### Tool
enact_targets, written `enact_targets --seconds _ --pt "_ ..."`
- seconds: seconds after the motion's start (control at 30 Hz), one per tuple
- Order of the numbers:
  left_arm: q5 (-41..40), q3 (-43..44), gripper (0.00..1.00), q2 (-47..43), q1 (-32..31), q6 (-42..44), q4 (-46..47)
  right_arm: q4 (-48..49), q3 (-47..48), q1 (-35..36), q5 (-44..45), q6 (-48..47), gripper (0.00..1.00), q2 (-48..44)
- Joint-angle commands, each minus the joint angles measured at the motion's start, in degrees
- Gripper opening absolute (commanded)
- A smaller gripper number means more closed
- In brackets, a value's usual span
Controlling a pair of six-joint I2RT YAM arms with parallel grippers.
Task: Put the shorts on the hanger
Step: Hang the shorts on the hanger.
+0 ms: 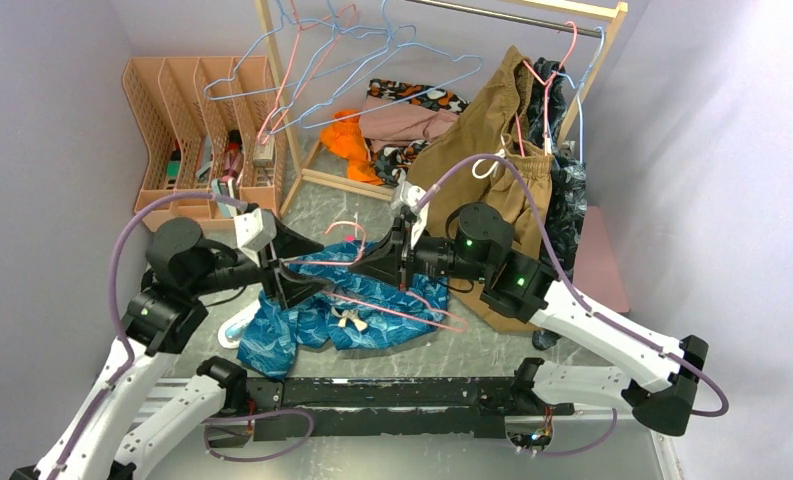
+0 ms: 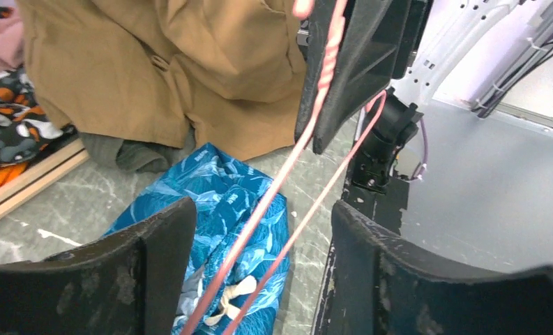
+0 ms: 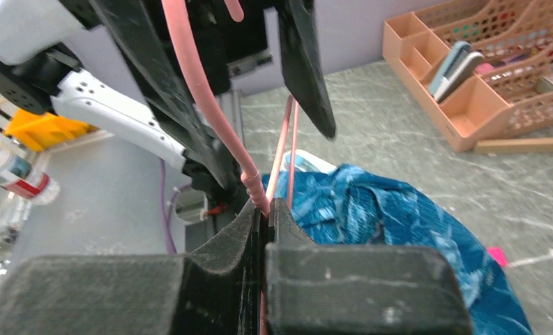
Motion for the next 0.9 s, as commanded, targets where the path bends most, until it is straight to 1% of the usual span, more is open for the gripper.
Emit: enact_targets --seconds 0.0,0.13,0.17,0.2,0.3,0.37,0.43,0.5,0.6,0.63,0.67,0.7,0.77,0.87 --pt "-3.9 -1.0 0.79 -5.5 -0.2 1.3 1.4 -5.8 1.3 0.1 3.5 -5.5 0.00 -3.1" --pt "-7.5 -4.2 0.89 -12.4 -0.2 -0.4 4.9 -11.8 0.3 0.2 6.5 -9.3 0.00 -6.3" --pt "-9.1 -4.8 0.93 -13.8 -0.2 -0.7 4.9 -12.8 -0.4 0.1 8.5 -9.5 0.00 -7.4" --pt "-10.9 -5.2 0.99 -14.5 -0.2 -1.1 4.2 -13.6 -1.0 0.1 10.8 -9.5 0.00 -8.5" --pt "-19.1 -5.1 0.99 -14.8 -0.2 -3.3 -1.2 -15.6 -3.1 0.1 19.3 -8.4 0.00 -11.6" --pt "-25.2 -4.5 0.99 -14.2 -0.2 -7.0 -5.7 -17.3 -3.8 0.1 24.9 -7.3 0.00 -13.1" --pt "-31.7 -3.4 0.99 -12.8 -0.1 -11.6 -10.7 -18.7 -5.2 0.2 28.2 -6.4 0.00 -14.4" --pt "-38.1 -2.6 0.99 -11.4 -0.2 -15.8 -15.5 -19.6 -6.5 0.2 30.2 -5.7 0.00 -15.7" --pt "-45.4 -2.1 0.99 -8.6 -0.2 -25.3 -24.3 -20.4 -7.8 0.2 31.9 -5.0 0.00 -17.1" --pt "-48.8 -2.2 0.98 -7.2 -0.2 -29.1 -27.4 -20.5 -8.2 0.1 32.2 -4.8 0.00 -17.4" --pt "-50.8 -2.2 0.94 -6.0 -0.2 -33.1 -30.5 -20.6 -8.5 0.1 32.4 -4.6 0.00 -17.6" --pt "-51.4 -2.7 0.92 -5.2 -0.2 -36.6 -32.4 -20.6 -8.8 0.2 32.4 -4.5 0.00 -17.6" --pt "-49.9 -4.5 0.90 -4.5 -0.2 -40.6 -32.8 -20.6 -9.0 0.2 32.5 -4.3 0.00 -17.2" --pt "-50.1 -8.5 0.88 -5.3 -0.2 -43.2 -30.7 -20.3 -9.2 0.1 32.2 -4.3 0.00 -16.4"
